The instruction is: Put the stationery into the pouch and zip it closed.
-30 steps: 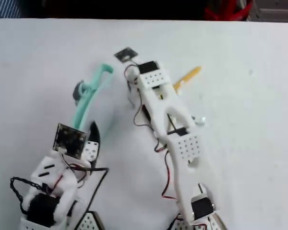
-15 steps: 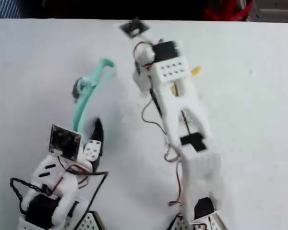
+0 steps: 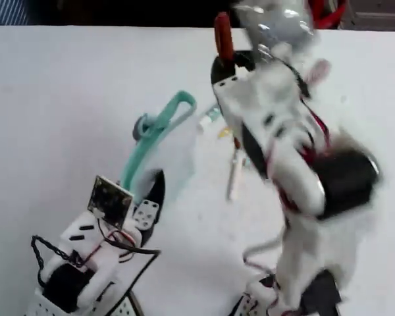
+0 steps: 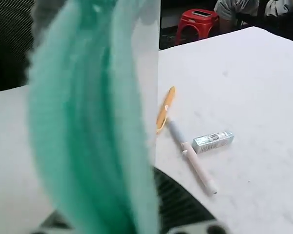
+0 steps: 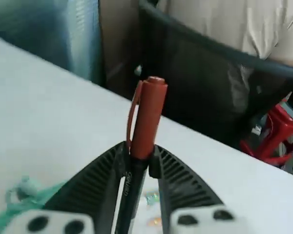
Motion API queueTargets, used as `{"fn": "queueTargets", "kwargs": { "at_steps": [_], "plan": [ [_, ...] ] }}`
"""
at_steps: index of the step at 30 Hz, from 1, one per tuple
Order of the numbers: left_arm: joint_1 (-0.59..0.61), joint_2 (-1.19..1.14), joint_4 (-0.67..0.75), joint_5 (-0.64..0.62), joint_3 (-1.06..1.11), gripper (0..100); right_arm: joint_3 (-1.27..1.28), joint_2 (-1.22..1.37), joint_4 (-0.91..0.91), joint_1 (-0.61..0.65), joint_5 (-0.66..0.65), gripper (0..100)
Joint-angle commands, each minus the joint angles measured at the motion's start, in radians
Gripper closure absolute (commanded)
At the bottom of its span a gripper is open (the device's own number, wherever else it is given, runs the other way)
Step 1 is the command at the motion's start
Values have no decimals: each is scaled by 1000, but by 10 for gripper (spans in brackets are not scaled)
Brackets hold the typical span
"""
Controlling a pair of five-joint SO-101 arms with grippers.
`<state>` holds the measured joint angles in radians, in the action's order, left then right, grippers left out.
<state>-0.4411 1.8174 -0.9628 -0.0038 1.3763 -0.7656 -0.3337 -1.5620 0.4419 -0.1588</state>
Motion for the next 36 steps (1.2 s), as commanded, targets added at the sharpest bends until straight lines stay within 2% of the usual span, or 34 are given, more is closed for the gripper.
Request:
{"fn": "queueTargets", "kwargs": {
  "at_steps": [1, 5, 9, 13, 18, 22, 31, 36],
  "plan": [
    [-10, 12, -11, -2, -11, 977, -3, -77, 77, 84, 115, 980],
    [-8, 12, -17, -2, -8, 977, 3, -79, 182, 171, 149, 980],
    [-5, 12, -17, -2, -6, 977, 121, -96, 303, 177, 212, 980],
    [-4, 12, -17, -2, -6, 977, 305, -128, 407, 177, 206, 980],
    [-4, 12, -29, -2, -6, 977, 603, -209, 682, 93, 135, 980],
    [-4, 12, -29, 0, -6, 977, 761, -266, 796, 67, 133, 980],
    [-4, 12, -28, 34, -6, 977, 867, -269, 837, 73, 132, 980],
    [-4, 12, -25, 40, -6, 976, 973, -361, 762, 107, 132, 980]
  ]
}}
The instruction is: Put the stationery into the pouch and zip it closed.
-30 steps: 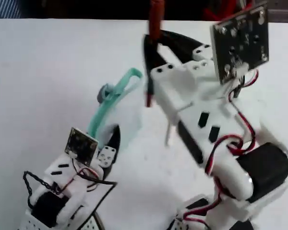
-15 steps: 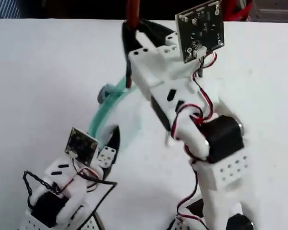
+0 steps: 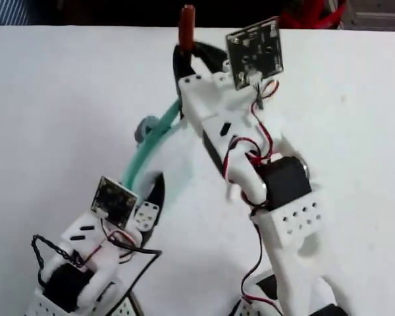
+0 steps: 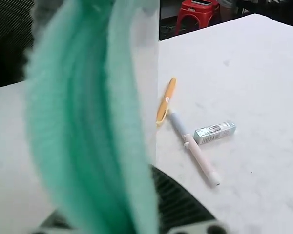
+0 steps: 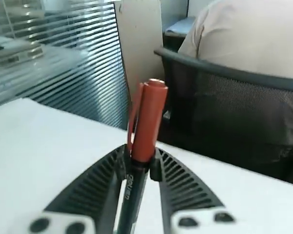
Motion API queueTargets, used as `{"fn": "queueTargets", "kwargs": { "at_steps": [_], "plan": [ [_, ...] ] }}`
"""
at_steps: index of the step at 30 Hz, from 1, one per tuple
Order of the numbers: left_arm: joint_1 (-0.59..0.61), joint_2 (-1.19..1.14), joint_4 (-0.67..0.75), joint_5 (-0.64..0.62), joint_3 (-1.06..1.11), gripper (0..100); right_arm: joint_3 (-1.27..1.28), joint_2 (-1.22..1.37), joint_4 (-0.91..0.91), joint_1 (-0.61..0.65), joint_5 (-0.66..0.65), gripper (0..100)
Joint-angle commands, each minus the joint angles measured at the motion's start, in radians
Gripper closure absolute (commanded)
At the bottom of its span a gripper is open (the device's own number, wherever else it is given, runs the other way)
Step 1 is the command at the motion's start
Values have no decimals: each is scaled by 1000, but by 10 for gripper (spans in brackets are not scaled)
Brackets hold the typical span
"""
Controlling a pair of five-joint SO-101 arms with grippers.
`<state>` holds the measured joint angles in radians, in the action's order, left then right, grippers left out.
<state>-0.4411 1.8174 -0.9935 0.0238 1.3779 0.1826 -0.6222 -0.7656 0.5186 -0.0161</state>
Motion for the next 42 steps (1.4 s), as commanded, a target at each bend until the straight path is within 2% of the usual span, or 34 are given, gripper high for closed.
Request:
{"fn": "queueTargets", "kwargs": {
  "at_steps": [1, 5, 9, 19, 21, 24, 26, 33, 36, 42],
  "plan": [
    [-4, 12, 6, 12, -8, 972, 44, -101, -56, 47, -11, 980],
    [-2, 12, 0, 2, -8, 889, 135, -189, -81, 96, -12, 980],
    [44, 12, -32, -64, -12, 824, 207, -217, -79, 108, -12, 980],
    [65, 12, -32, -64, -11, 820, 244, -223, -125, 110, -12, 971],
    [65, 12, -29, -64, -9, 820, 244, -223, -143, 110, -12, 919],
    [65, 12, -28, -64, -9, 820, 244, -223, -151, 110, -12, 769],
    [65, 12, -28, -64, -9, 820, 242, -223, -150, 110, -12, 704],
    [65, 12, -31, -64, -9, 820, 150, -226, -166, 104, -12, 743],
    [64, 12, -29, -64, -9, 862, 80, -239, -194, 76, -8, 744],
    [64, 12, -26, -63, -14, 978, 38, -211, -194, -87, -3, 744]
  ]
}}
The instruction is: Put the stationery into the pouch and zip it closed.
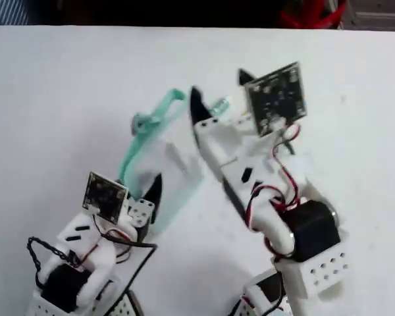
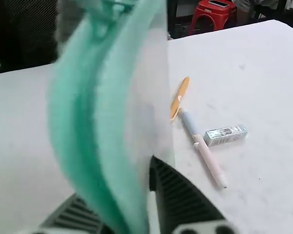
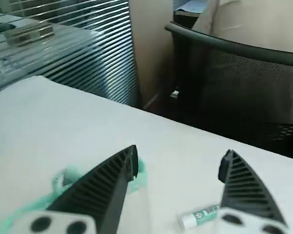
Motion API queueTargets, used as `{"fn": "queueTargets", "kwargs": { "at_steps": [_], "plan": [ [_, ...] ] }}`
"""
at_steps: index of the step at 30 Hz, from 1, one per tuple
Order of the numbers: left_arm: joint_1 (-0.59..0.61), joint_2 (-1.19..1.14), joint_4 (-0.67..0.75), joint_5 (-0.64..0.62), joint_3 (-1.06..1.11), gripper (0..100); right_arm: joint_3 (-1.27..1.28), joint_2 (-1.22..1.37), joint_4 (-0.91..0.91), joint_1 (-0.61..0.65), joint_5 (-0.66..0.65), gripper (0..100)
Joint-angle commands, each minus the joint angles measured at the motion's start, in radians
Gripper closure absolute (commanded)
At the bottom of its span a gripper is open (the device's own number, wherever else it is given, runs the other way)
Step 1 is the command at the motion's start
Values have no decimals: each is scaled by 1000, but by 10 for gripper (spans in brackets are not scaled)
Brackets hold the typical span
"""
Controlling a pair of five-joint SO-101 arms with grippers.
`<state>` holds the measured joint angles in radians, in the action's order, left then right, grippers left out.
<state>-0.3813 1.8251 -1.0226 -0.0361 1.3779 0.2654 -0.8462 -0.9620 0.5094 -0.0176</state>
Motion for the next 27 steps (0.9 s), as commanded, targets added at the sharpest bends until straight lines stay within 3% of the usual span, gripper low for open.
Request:
{"fn": "queueTargets", "kwargs": {
  "at_steps": [1, 6, 10, 16, 27],
  "plan": [
    [4, 4, 3, -3, -14, 977, -44, 42, 5, -107, 0, 744],
    [15, 4, -6, -3, -44, 977, -55, 321, 48, -246, 157, 744],
    [16, 4, -26, -3, -52, 977, -120, 573, 48, -225, 247, 744],
    [133, 4, -9, -3, -61, 978, -310, 892, 1, -166, 299, 744],
    [134, 4, -9, -3, -63, 978, -876, 1483, -183, -226, 474, 742]
  ]
}}
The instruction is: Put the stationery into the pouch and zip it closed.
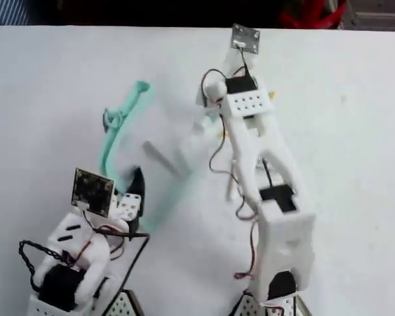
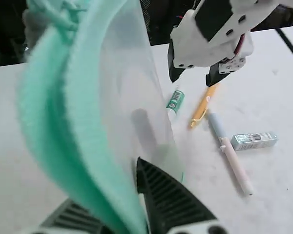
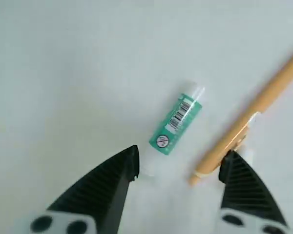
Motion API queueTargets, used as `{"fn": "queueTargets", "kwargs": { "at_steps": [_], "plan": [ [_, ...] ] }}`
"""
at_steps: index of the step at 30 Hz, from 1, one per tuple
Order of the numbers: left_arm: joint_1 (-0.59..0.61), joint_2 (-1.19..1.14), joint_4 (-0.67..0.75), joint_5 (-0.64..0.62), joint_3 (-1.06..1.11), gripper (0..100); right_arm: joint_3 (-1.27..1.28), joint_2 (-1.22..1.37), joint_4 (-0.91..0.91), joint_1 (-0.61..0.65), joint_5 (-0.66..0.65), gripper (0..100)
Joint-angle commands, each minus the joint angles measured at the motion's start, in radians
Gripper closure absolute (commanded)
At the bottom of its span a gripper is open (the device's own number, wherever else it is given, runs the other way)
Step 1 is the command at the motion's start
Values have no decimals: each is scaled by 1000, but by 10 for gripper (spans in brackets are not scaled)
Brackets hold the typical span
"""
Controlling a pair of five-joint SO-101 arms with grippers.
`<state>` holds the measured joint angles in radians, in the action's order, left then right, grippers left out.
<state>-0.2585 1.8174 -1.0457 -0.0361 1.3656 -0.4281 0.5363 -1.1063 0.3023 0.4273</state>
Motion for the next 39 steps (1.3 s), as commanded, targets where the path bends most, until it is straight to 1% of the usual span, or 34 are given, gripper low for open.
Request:
{"fn": "queueTargets", "kwargs": {
  "at_steps": [1, 10, 16, 24, 26, 33, 36, 39],
  "plan": [
    [12, 12, 12, -3, -51, 978, -238, 150, -54, -21, 29, 742],
    [12, 12, 18, -3, -28, 978, -747, 489, -208, -21, 21, 742],
    [12, 12, 18, -3, -29, 978, -961, 633, -309, -1, 21, 744],
    [12, 12, 18, -3, -29, 978, -1011, 719, -338, 27, 20, 746],
    [12, 12, 18, -3, -29, 978, -1011, 722, -338, 21, 20, 777],
    [12, 12, 18, -3, -29, 978, -1010, 725, -346, -7, 20, 979],
    [12, 12, 18, -3, -28, 977, -1028, 707, -412, -19, 21, 974],
    [12, 12, 18, -3, -28, 977, -1126, 656, -538, -36, 21, 981]
  ]
}}
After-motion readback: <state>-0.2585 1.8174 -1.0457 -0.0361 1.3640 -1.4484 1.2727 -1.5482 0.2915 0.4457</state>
